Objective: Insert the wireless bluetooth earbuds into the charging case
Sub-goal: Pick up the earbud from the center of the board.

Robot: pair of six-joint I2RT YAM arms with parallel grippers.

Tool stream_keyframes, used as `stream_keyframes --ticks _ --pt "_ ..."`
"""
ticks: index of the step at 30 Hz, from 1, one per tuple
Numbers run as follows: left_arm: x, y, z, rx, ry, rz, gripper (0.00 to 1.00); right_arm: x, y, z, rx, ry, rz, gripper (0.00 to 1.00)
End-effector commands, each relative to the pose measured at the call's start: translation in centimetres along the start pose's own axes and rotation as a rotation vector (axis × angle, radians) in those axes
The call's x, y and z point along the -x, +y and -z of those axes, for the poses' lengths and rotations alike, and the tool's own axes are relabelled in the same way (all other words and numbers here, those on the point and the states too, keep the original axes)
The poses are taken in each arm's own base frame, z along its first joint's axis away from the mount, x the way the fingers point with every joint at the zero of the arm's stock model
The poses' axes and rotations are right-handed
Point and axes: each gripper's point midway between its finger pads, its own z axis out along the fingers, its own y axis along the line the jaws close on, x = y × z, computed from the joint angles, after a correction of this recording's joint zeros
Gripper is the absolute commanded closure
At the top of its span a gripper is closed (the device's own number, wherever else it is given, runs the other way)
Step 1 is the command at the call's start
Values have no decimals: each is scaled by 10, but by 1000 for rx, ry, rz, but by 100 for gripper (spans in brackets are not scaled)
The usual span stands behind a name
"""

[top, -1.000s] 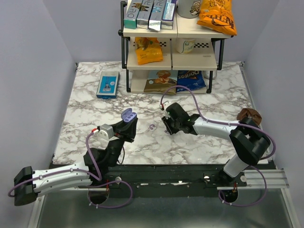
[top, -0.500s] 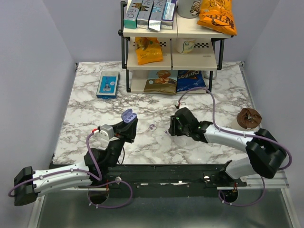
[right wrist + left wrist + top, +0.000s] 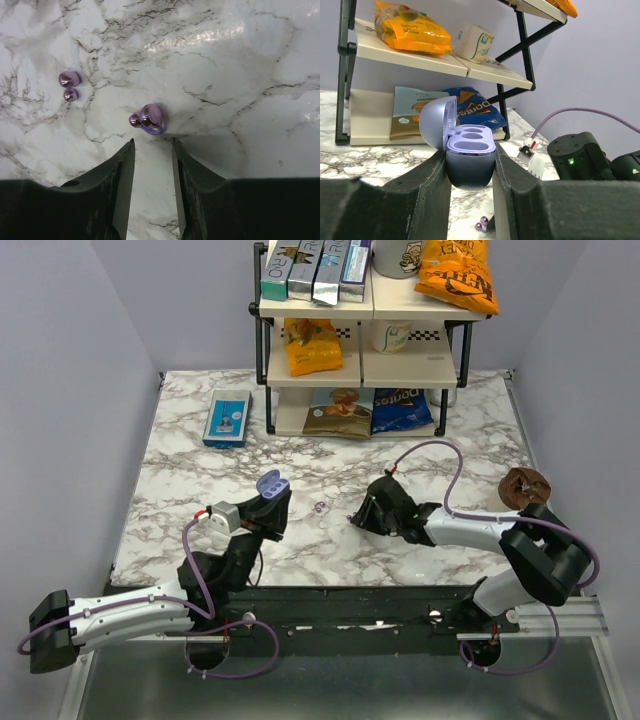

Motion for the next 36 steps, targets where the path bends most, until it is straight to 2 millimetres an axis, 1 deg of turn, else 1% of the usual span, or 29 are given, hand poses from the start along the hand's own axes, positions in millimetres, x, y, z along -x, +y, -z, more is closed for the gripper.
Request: stream_keyframes --ticks 1,6,13,15,16,20,23,26,27,31,35,36 --pt "1 -1 2 -8 0 17 100 8 6 -6 -1 -21 -55 58" --pt "1 0 3 -3 0 12 100 7 -1 -9 -27 -19 -48 59" --pt "1 1 3 -5 1 13 100 7 -3 -16 -48 0 -23 63" --pt "1 2 3 0 0 9 100 10 0 -18 -45 -2 -16 65" --pt "1 2 3 0 0 7 100 6 -7 -19 -74 15 -4 66" --pt "1 2 3 0 -1 10 100 4 -11 -23 -96 36 15 71" --pt "0 2 4 0 0 10 100 3 -14 -23 -104 37 18 72" --pt "-1 3 4 1 2 13 100 3 -16 -23 -111 34 31 76" --pt "0 3 5 3 1 16 100 3 -17 -23 -112 32 32 79" --pt "-2 4 5 3 5 19 100 5 -17 -21 -111 26 53 83" --pt "-2 3 5 3 6 20 100 9 -14 -19 -104 18 75 91" --pt "-3 4 5 5 7 18 100 9 -14 -19 -105 17 81 95"
